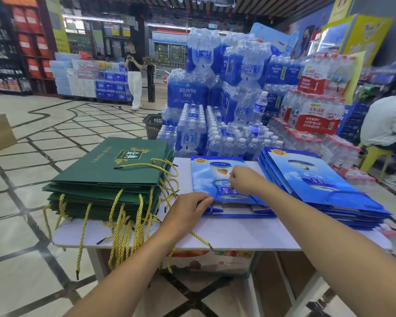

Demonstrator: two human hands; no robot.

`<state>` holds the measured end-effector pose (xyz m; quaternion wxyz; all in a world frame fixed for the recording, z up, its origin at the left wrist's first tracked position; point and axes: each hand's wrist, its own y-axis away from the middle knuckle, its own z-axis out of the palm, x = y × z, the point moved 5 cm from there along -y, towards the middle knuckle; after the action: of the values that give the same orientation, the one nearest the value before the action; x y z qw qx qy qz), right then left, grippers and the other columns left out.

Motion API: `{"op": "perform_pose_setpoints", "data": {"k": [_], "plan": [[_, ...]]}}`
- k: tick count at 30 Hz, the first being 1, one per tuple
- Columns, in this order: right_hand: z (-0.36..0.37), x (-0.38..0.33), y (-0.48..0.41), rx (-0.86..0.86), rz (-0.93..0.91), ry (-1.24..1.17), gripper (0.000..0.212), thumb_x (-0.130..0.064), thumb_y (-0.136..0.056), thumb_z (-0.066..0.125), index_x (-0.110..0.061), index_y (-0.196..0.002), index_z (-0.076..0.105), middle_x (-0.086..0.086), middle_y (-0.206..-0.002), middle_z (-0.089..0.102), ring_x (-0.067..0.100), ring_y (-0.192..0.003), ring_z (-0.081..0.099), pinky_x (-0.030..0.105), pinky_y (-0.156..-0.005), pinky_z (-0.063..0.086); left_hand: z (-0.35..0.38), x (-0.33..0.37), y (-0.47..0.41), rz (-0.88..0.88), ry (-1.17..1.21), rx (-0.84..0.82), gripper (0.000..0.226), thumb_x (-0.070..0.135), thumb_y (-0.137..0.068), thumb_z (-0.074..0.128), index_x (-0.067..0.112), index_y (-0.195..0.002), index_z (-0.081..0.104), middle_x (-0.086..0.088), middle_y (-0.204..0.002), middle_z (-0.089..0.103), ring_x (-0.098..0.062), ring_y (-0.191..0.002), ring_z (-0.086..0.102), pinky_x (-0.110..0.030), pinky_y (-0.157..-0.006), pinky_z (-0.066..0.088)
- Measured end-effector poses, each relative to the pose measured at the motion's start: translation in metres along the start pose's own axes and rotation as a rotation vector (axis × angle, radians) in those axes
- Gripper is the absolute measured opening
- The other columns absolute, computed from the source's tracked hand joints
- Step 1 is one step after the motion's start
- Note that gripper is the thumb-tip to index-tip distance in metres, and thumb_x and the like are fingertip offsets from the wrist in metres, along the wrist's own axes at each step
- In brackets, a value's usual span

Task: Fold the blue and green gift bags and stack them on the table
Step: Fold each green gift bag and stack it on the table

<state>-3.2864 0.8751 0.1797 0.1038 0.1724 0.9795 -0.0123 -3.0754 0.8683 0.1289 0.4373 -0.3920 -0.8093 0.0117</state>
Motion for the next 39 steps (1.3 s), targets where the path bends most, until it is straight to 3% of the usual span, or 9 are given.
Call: {"op": "perform_pose_setpoints", "data": {"k": [5,9,12,15,18,21,25,28,39], "plan": [[-0.026,0.053,-0.01,0.215,0.182,0.016,0.013,-0.012,-0.1,0.053,-0.01,-0.099,0.04,0.006,-0.088,0.054,0.035,-0.097,0.064,0.042,-0.069,0.048,-0.001,0.003,0.001,-0.011,0.008,-0.003,0.027,0.037,-0.107,0.053,0.023,-0.104,0.077,0.012,-0.094,0.074,-0.002,-0.088,0.064,-0.023,-0.073,0.045],[-0.032,0.078,-0.003,0.302,0.275,-0.2,0.008,-0.008,-0.097,0.052,-0.013,-0.102,0.048,0.013,-0.101,0.062,0.034,-0.09,0.062,0.043,-0.075,0.051,0.0,0.005,0.001,-0.007,-0.009,-0.014,0.027,0.038,-0.106,0.053,0.025,-0.106,0.076,0.016,-0.094,0.073,0.002,-0.087,0.063,-0.02,-0.071,0.044],[-0.022,0.067,0.005,0.126,0.276,-0.68,0.014,-0.01,-0.099,0.054,-0.014,-0.112,0.057,0.012,-0.106,0.067,0.024,-0.073,0.067,0.039,-0.076,0.054,0.002,0.008,0.003,-0.007,-0.056,-0.052,0.021,0.036,-0.105,0.055,0.026,-0.11,0.073,0.018,-0.096,0.069,0.001,-0.088,0.061,-0.018,-0.074,0.045],[-0.015,0.04,0.016,-0.126,0.284,-0.883,0.026,-0.029,-0.097,0.061,-0.009,-0.112,0.066,0.007,-0.088,0.059,0.019,-0.062,0.056,0.034,-0.067,0.054,0.009,0.01,0.004,0.06,-0.174,-0.129,0.031,0.046,-0.1,0.055,0.038,-0.129,0.059,0.016,-0.127,0.062,-0.006,-0.116,0.056,-0.031,-0.097,0.05],[-0.013,0.024,0.012,-0.175,0.219,-0.712,0.039,-0.047,-0.093,0.065,-0.01,-0.1,0.077,0.001,-0.07,0.047,0.016,-0.056,0.043,0.029,-0.06,0.048,0.021,0.01,0.004,0.142,-0.45,-0.294,0.053,0.068,-0.1,0.034,0.056,-0.152,0.031,0.011,-0.162,0.035,-0.013,-0.152,0.024,-0.039,-0.123,0.026],[-0.016,0.01,-0.002,-0.068,0.096,-0.445,0.045,-0.052,-0.092,0.067,-0.008,-0.091,0.077,0.003,-0.071,0.054,0.019,-0.059,0.043,0.025,-0.05,0.038,0.027,0.009,0.005,0.101,-0.523,-0.419,0.055,0.074,-0.1,0.021,0.063,-0.154,0.019,0.01,-0.172,0.012,-0.015,-0.159,0.001,-0.042,-0.129,0.009],[-0.018,0.0,-0.014,-0.148,0.062,-0.309,0.05,-0.055,-0.085,0.075,-0.007,-0.098,0.075,-0.006,-0.069,0.058,0.018,-0.054,0.038,0.026,-0.05,0.03,0.025,0.011,0.007,0.068,-0.508,-0.438,0.052,0.074,-0.101,0.022,0.064,-0.152,0.022,0.01,-0.172,0.01,-0.015,-0.159,0.0,-0.041,-0.129,0.011],[-0.016,-0.004,-0.012,-0.299,0.021,-0.105,0.037,-0.052,-0.083,0.08,-0.015,-0.081,0.075,-0.016,-0.047,0.046,0.017,-0.051,0.033,0.025,-0.046,0.029,0.025,0.011,0.006,0.073,-0.494,-0.426,0.05,0.072,-0.101,0.024,0.064,-0.151,0.026,0.01,-0.172,0.013,-0.014,-0.159,0.002,-0.042,-0.128,0.015],[0.014,0.015,-0.041,-0.006,-0.008,-0.283,0.045,-0.047,-0.09,0.074,-0.016,-0.06,0.066,-0.004,-0.05,0.047,0.016,-0.056,0.044,0.031,-0.054,0.032,0.025,0.007,0.004,0.094,-0.485,-0.411,0.049,0.072,-0.102,0.022,0.064,-0.149,0.031,0.01,-0.171,0.018,-0.016,-0.159,0.004,-0.044,-0.126,0.019]]}}
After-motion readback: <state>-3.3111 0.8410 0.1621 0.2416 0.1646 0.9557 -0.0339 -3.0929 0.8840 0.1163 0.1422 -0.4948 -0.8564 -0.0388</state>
